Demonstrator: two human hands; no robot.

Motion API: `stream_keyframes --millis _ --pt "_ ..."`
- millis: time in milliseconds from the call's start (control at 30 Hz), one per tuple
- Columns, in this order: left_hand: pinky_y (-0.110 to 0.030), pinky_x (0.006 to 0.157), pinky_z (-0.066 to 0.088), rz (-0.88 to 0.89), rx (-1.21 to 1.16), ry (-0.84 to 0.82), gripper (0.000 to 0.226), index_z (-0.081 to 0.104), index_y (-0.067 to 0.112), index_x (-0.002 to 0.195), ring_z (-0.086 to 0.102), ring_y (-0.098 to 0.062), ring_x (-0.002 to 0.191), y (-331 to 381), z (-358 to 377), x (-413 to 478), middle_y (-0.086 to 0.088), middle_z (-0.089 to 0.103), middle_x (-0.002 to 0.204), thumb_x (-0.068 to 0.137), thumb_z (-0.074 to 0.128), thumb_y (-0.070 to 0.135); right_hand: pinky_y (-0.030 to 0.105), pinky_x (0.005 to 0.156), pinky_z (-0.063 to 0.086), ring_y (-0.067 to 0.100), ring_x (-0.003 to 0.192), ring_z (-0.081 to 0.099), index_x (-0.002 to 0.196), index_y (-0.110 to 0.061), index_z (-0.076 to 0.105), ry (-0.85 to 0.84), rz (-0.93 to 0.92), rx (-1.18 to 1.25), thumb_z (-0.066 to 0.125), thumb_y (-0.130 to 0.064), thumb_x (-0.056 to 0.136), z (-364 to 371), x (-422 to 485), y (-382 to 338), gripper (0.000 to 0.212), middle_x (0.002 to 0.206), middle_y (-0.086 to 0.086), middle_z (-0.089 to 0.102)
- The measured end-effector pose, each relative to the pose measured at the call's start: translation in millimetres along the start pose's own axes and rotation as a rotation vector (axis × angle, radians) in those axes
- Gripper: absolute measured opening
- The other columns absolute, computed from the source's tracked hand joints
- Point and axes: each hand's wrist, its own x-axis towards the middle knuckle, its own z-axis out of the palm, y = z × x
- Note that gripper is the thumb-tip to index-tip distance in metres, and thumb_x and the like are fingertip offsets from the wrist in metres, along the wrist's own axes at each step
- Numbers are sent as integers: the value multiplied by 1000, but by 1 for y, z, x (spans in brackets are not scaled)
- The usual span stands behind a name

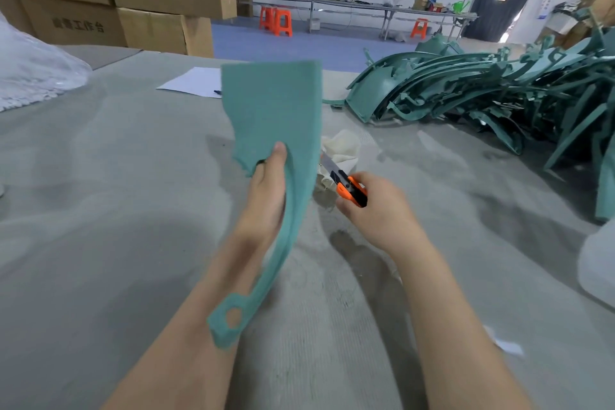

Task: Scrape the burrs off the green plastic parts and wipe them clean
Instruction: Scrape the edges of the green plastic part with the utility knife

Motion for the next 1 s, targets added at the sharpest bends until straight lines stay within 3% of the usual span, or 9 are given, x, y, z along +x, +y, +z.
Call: stream_keyframes --millis 167,233,300,400,500,633,767,867,1000 --pt "-37 111 34 72 225 -128 41 62 18 119 52 -14 124 -11 13 -13 2 61 129 102 32 41 28 65 39 20 77 57 100 -19 63 39 18 67 64 -23 88 3 -1 -2 12 83 -2 62" --pt "-39 112 32 168 285 -155 41 61 17 123 49 -16 126 -14 15 -15 2 60 128 103 31 37 27 57 40 15 65 53 84 -19 61 41 15 93 63 -17 86 3 0 -1 3 72 -4 59" --pt "-42 116 22 262 395 -143 42 59 17 126 42 -18 133 -18 16 -13 2 58 132 104 28 34 19 48 34 8 55 45 68 -21 50 50 15 65 61 -15 84 2 0 -1 20 61 -8 51" --pt "-42 118 1 276 629 -89 50 55 16 134 26 -15 142 -23 15 -8 2 47 145 103 20 36 25 56 43 18 65 54 83 -17 62 37 35 51 61 -21 86 1 1 -3 5 73 0 62" --pt "-42 118 3 265 673 6 48 54 12 134 24 -16 143 -27 11 -1 -2 44 148 104 21 32 31 64 45 25 79 58 98 -15 65 45 48 34 63 -27 89 1 2 -3 15 85 3 65" --pt "-15 99 27 128 287 173 45 52 11 132 45 -14 125 -21 6 2 4 54 128 104 28 36 20 55 37 12 66 50 90 -23 57 102 65 119 61 -34 92 -2 1 1 12 74 -7 58" --pt "-24 75 51 -166 -163 61 51 62 5 116 64 -20 93 -8 1 8 -6 70 107 104 25 39 21 55 34 9 67 49 93 -24 55 145 74 152 59 -38 93 -3 2 0 15 74 -9 56" --pt "-20 56 43 -213 -477 -19 42 63 8 88 55 -9 58 -1 0 5 -2 65 72 103 32 32 23 52 30 10 63 50 78 -23 53 217 61 198 50 -49 95 -4 1 -5 31 70 -5 58" --pt "-18 47 43 -253 -698 -50 11 56 12 91 53 -10 51 3 -2 1 -1 57 70 97 49 16 18 47 31 4 50 42 67 -26 43 282 -6 270 51 -51 94 -4 -3 -8 38 55 -11 41"
